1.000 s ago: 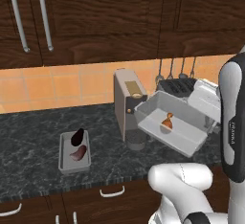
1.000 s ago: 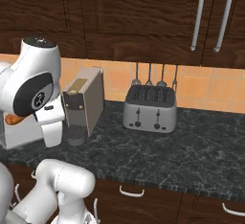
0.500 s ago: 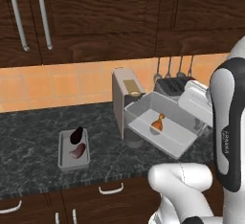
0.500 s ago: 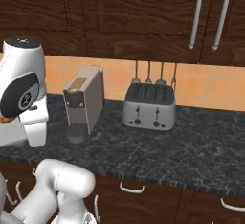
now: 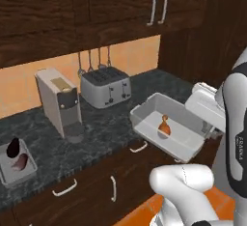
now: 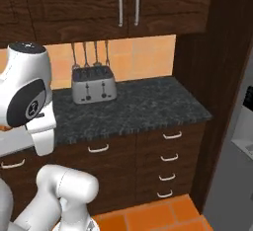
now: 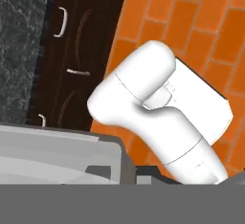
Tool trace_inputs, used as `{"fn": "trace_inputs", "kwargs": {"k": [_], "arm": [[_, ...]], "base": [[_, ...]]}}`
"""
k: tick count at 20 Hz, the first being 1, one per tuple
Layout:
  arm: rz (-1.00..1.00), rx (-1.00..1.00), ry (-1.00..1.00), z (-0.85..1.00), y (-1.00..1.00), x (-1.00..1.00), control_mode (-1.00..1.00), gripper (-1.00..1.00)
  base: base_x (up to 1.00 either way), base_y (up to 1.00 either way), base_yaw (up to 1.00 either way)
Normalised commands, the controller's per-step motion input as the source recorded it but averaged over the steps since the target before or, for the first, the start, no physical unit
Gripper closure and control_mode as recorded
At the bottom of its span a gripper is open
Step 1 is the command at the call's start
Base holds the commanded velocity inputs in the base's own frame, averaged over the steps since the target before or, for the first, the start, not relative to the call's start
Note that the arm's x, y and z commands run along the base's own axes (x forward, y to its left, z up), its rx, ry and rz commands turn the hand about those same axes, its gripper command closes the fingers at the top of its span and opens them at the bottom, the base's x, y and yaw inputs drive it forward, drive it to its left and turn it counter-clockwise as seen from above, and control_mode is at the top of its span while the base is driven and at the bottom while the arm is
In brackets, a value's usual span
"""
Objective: Take the meat container that has the chicken drumstick and place it on the second highest rack of the freezer. Then take the vegetable container that has the potato and avocado and place it on the highest rack of the freezer.
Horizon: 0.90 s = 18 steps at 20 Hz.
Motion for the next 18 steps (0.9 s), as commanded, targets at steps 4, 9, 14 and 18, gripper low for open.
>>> {"fn": "trace_inputs", "kwargs": {"k": [4,9,14,18], "arm": [[0.0,0.0,0.0,0.0,0.0,0.0,1.0,1.0],[0.0,0.0,0.0,0.0,0.0,0.0,1.0,1.0],[0.0,0.0,0.0,0.0,0.0,0.0,1.0,1.0],[0.0,0.0,0.0,0.0,0.0,0.0,1.0,1.0]], "base": [[-0.2,0.0,-0.93],[-0.24,0.0,-0.89],[-0.13,-0.12,-0.89],[0.0,-0.38,-0.87]]}}
